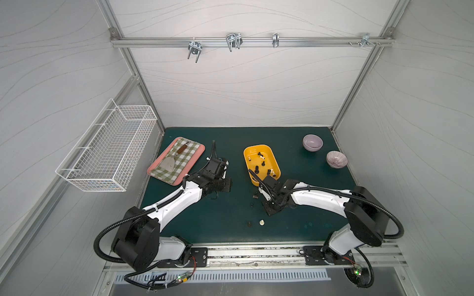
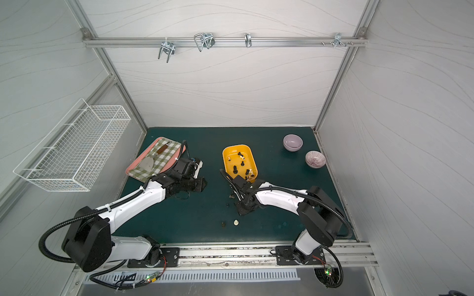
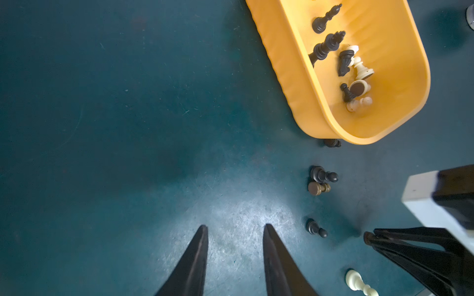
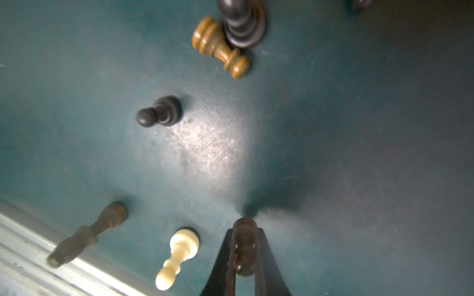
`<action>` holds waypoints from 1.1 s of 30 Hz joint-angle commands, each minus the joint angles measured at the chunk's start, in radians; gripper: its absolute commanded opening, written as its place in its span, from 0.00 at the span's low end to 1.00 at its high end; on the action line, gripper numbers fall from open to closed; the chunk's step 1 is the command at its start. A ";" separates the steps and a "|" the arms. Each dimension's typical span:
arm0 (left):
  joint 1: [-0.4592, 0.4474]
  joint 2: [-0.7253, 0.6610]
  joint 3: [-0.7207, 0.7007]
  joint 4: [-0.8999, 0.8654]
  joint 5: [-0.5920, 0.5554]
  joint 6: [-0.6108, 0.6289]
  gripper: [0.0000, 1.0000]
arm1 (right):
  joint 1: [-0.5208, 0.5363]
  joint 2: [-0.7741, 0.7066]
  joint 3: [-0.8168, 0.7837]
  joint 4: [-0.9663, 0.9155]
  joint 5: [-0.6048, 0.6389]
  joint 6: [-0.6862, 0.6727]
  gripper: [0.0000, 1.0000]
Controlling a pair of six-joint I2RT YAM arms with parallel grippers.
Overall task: Put the chess pieces into the storage box
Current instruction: Pick up the chess piece at the center of the board, then place the chess piece in the storage box.
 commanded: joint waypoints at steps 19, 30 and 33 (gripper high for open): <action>0.005 0.024 0.054 0.011 0.015 0.011 0.37 | -0.268 -0.138 0.129 -0.061 -0.082 -0.124 0.13; 0.004 -0.008 0.014 -0.006 0.001 -0.006 0.37 | -0.374 -0.081 0.241 -0.052 -0.127 -0.201 0.13; 0.004 -0.013 0.008 -0.003 0.005 -0.007 0.37 | -0.408 -0.050 0.274 -0.035 -0.143 -0.214 0.14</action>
